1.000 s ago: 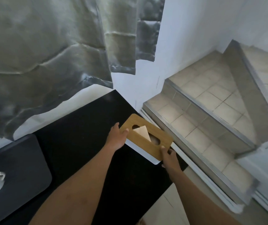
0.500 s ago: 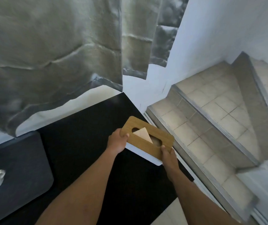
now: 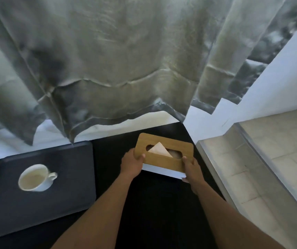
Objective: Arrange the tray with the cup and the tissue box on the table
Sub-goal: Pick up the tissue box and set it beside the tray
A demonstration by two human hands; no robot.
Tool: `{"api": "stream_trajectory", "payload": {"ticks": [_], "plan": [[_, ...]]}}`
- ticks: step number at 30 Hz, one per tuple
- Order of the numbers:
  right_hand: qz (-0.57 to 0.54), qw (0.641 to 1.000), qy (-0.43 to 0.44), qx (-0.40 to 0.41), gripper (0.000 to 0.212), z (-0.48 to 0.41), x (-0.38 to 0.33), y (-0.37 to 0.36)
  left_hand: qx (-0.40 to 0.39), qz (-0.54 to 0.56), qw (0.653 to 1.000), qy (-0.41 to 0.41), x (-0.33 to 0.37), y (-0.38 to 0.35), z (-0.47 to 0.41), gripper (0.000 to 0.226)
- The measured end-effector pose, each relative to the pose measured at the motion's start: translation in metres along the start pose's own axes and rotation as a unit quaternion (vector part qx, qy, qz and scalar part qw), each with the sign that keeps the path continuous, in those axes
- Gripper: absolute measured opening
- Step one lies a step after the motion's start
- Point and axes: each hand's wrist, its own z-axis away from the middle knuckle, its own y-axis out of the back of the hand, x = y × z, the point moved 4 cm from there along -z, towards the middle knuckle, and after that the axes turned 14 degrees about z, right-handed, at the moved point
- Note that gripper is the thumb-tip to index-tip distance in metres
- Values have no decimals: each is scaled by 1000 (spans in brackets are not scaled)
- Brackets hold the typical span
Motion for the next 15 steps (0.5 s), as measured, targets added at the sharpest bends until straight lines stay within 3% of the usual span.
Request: {"api": "stream_trajectory", "payload": {"ticks": [5,15], "plan": [[25,999,30,-36,58,-13,-34,-25,36,57,998,0,-9,33,-6,51],[76,989,67,-112,59,-38,-80,-63,115,68,991,-18,-19,73,-21,51]]}}
